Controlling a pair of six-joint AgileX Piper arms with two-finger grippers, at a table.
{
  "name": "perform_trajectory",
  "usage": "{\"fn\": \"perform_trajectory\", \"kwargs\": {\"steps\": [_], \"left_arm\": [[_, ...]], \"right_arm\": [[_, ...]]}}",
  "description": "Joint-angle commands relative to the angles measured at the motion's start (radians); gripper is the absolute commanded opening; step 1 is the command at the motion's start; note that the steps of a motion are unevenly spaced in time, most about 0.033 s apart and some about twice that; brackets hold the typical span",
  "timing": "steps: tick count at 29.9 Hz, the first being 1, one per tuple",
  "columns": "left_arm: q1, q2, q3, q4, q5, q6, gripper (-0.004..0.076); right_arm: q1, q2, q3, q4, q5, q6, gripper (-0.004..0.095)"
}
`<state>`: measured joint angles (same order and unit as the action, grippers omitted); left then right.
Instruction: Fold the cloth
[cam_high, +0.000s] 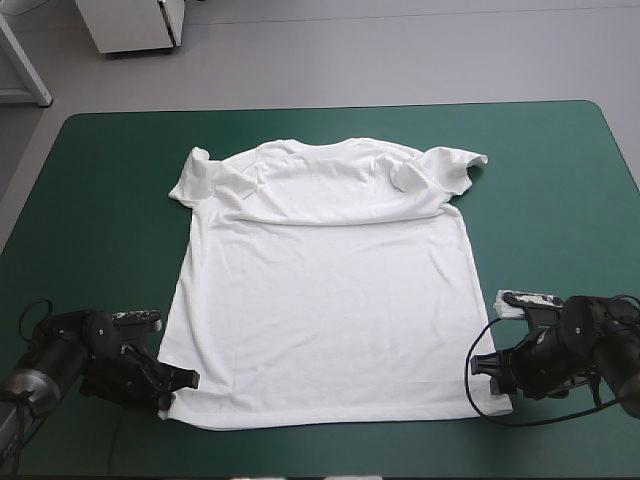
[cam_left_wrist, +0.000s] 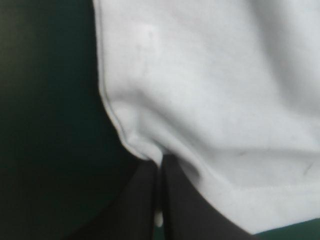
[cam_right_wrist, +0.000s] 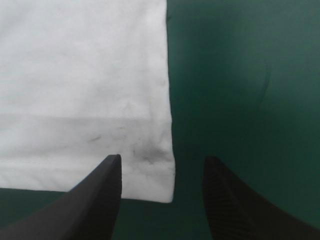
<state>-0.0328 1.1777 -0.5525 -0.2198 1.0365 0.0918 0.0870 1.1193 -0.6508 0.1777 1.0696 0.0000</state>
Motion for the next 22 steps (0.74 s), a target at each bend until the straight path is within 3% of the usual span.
{"fn": "perform_trajectory", "kwargs": {"steps": [1,7,14,16,20,22], "left_arm": [[-0.005,0.025,0.028,-0.034,-0.074,0.001,-0.0022],[-0.005,0.025,0.026,-0.053,-0.076,0.001,-0.0022],[-0.005,0.025,0.026,-0.066,-0.076,0.001,-0.0022],[-0.005,0.025,0.026,-0.067,-0.076,0.001,-0.0022],[-0.005,0.025,0.026,-0.07,-0.076,0.008,-0.0022],[-0.005,0.025,0.026,-0.072,-0.074,0.017,-0.0022]], "right_arm": [[0.001,0.0,0.017,0.011,-0.058,0.0,0.0482],[0.006,0.022,0.077,0.013,-0.092,0.0,0.0467],[0.191,0.076,0.12,0.001,-0.168,0.127,0.0375],[0.258,0.101,0.133,-0.003,-0.185,0.184,0.0281],[0.347,0.131,0.135,0.01,-0.199,0.223,0.0003],[0.364,0.128,0.135,0.007,-0.201,0.237,-0.0012]]}}
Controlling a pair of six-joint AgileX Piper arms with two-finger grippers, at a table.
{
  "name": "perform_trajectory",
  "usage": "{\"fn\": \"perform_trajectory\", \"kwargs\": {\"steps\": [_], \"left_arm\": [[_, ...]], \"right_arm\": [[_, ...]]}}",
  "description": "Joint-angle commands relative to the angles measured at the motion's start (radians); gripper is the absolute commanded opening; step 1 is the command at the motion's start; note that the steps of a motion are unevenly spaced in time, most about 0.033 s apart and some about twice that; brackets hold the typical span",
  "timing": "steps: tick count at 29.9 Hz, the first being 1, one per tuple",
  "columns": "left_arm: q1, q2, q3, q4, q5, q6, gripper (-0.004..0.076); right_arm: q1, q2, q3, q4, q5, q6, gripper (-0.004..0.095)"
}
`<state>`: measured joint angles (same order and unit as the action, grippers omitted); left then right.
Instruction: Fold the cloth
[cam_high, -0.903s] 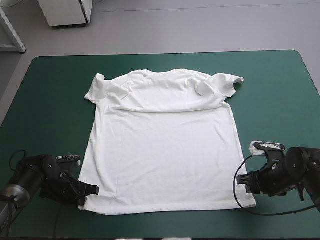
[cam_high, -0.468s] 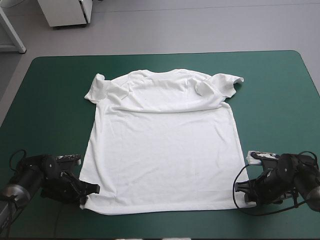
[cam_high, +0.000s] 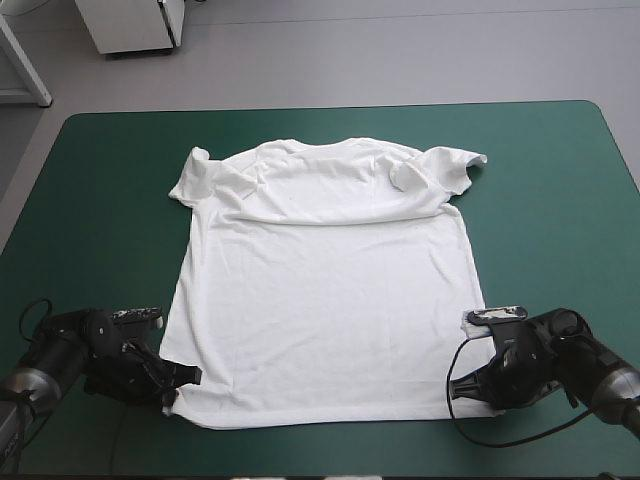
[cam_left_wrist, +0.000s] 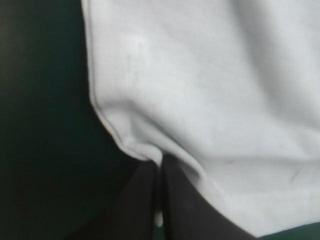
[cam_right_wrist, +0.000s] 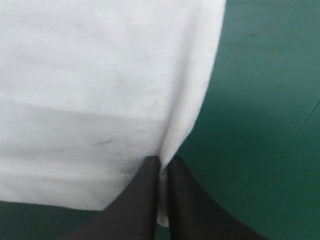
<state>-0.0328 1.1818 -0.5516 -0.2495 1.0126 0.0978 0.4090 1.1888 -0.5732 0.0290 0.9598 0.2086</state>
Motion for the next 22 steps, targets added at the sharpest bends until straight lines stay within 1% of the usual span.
{"fn": "perform_trajectory", "kwargs": {"steps": [1,6,9,12,16,19,22], "left_arm": [[-0.005,0.021,0.025,-0.045,-0.05,0.016,-0.0022],[-0.005,0.019,0.004,-0.045,-0.043,0.021,-0.0022],[-0.005,0.012,-0.062,-0.045,0.0,0.03,-0.0022],[-0.005,-0.008,-0.184,-0.045,0.052,0.058,-0.0022],[-0.005,-0.013,-0.348,-0.036,0.121,0.075,-0.0022],[-0.005,-0.013,-0.452,-0.043,0.175,0.09,-0.0022],[-0.005,-0.013,-0.566,-0.068,0.234,0.1,-0.0022]], "right_arm": [[0.044,0.057,0.057,0.154,-0.087,0.034,-0.0013],[0.044,0.042,-0.006,0.094,-0.021,0.053,-0.0013],[0.044,-0.004,-0.102,0.031,0.026,0.082,-0.0013],[0.044,-0.051,-0.212,-0.036,0.091,0.1,-0.0013],[0.044,-0.104,-0.343,-0.159,0.192,0.107,-0.0013],[0.044,-0.148,-0.427,-0.191,0.252,0.107,-0.0013],[0.044,-0.184,-0.536,-0.215,0.263,0.104,-0.0013]]}}
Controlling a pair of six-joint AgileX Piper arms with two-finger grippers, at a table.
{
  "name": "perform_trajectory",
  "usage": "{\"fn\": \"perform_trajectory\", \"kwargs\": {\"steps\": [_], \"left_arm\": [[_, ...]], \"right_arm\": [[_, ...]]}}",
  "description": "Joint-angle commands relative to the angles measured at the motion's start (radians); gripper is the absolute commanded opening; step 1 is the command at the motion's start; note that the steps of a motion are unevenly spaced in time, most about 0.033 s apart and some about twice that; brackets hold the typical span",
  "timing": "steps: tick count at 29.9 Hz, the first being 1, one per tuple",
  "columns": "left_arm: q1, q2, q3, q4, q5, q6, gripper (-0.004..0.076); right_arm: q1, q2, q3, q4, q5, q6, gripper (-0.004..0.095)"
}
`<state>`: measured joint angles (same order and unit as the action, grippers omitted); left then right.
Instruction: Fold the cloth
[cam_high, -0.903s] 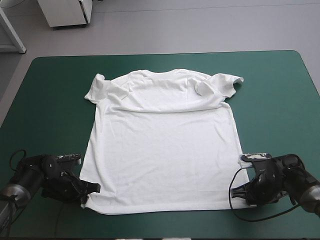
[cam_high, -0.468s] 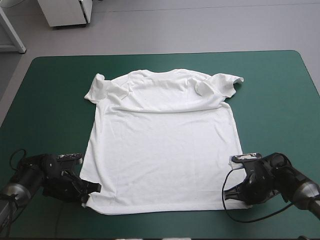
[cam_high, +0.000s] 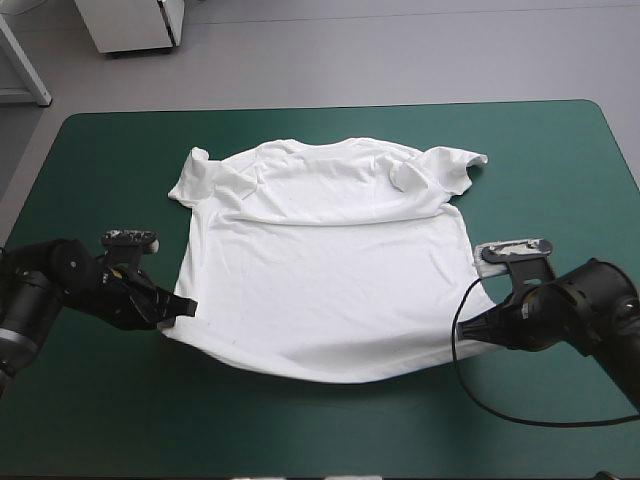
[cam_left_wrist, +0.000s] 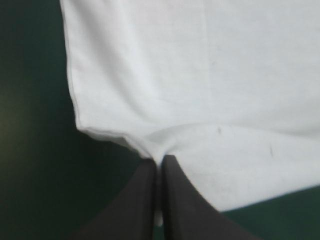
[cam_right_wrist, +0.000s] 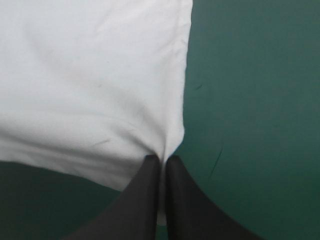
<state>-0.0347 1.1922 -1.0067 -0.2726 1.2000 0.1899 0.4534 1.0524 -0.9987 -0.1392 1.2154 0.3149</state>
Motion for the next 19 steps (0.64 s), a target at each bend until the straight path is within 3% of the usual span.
{"fn": "perform_trajectory", "kwargs": {"steps": [1,12,19], "left_arm": [[-0.003,-0.023,-0.156,-0.056,0.069,0.008,-0.0022],[-0.003,-0.029,-0.727,-0.104,0.085,0.029,-0.0022],[-0.003,-0.029,-1.039,-0.104,0.011,0.059,-0.0022]], "right_arm": [[-0.001,-0.056,-0.154,-0.055,0.008,-0.002,-0.0013],[-0.001,-0.024,-0.704,-0.178,0.023,-0.102,-0.0013],[-0.001,0.082,-1.085,-0.178,0.03,-0.213,-0.0013]]}}
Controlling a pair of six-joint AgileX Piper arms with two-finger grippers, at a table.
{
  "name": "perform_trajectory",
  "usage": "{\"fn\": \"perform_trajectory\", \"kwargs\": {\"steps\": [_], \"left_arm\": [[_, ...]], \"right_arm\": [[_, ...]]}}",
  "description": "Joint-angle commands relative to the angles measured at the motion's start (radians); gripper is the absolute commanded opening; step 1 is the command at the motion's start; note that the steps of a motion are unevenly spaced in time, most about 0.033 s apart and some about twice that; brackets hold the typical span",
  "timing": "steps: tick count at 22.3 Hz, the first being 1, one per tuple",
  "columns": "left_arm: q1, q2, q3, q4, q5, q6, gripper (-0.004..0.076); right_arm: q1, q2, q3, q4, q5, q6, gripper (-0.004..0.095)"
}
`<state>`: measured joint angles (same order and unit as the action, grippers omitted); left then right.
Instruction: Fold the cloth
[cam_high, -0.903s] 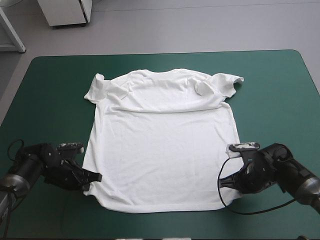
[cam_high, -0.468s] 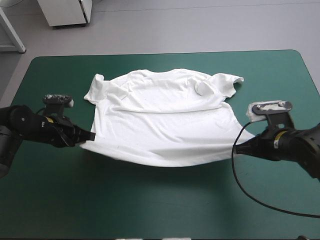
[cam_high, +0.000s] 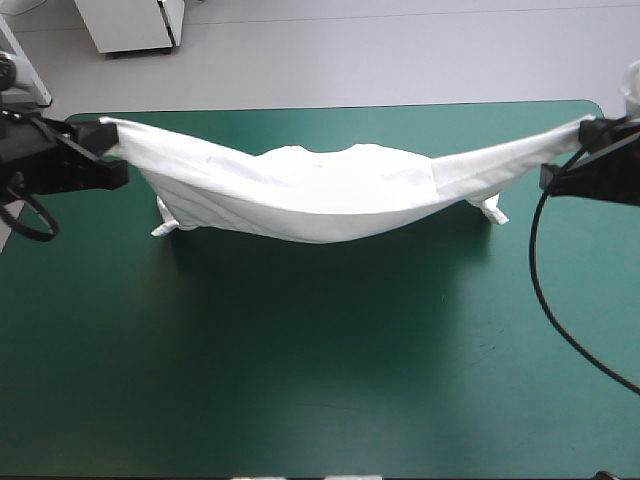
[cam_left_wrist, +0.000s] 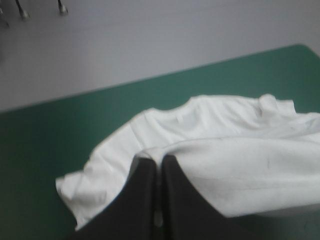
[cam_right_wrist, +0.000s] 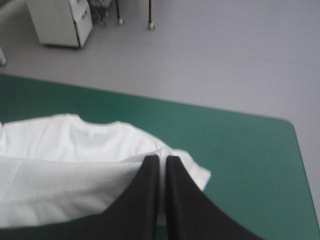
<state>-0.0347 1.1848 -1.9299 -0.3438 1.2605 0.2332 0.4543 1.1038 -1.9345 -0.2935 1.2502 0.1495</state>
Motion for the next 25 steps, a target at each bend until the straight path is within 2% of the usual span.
{"fn": "perform_trajectory", "kwargs": {"steps": [1,5,8,10,13,15,20,25], "left_arm": [[-0.003,-0.021,-0.159,-0.033,-0.068,0.016,-0.0022],[-0.003,-0.021,-0.342,-0.037,-0.181,0.034,-0.0022],[-0.003,-0.019,-0.461,-0.102,-0.298,0.034,-0.0022],[-0.003,-0.019,-0.5,-0.176,-0.358,0.039,-0.0022],[-0.003,-0.019,-0.536,-0.215,-0.401,0.043,-0.0022],[-0.003,-0.014,-0.541,-0.211,-0.404,0.043,-0.0022],[-0.003,0.146,-0.541,-0.203,-0.384,0.009,-0.0022],[-0.003,0.277,-0.541,-0.209,-0.496,0.013,-0.0022]], "right_arm": [[-0.002,0.046,-0.197,-0.018,-0.005,-0.066,-0.0013],[-0.002,0.135,-0.504,0.026,-0.027,-0.15,-0.0012],[-0.002,0.215,-0.779,0.118,-0.04,-0.21,-0.001],[-0.002,0.23,-0.864,0.17,-0.089,-0.249,-0.001],[-0.002,0.223,-0.88,0.216,-0.187,-0.254,0.0006],[-0.002,0.223,-0.878,0.203,-0.191,-0.254,0.0006],[-0.002,0.295,-0.753,0.04,-0.184,-0.254,0.0006],[-0.002,0.401,-0.669,-0.086,-0.363,-0.196,0.0004]]}}
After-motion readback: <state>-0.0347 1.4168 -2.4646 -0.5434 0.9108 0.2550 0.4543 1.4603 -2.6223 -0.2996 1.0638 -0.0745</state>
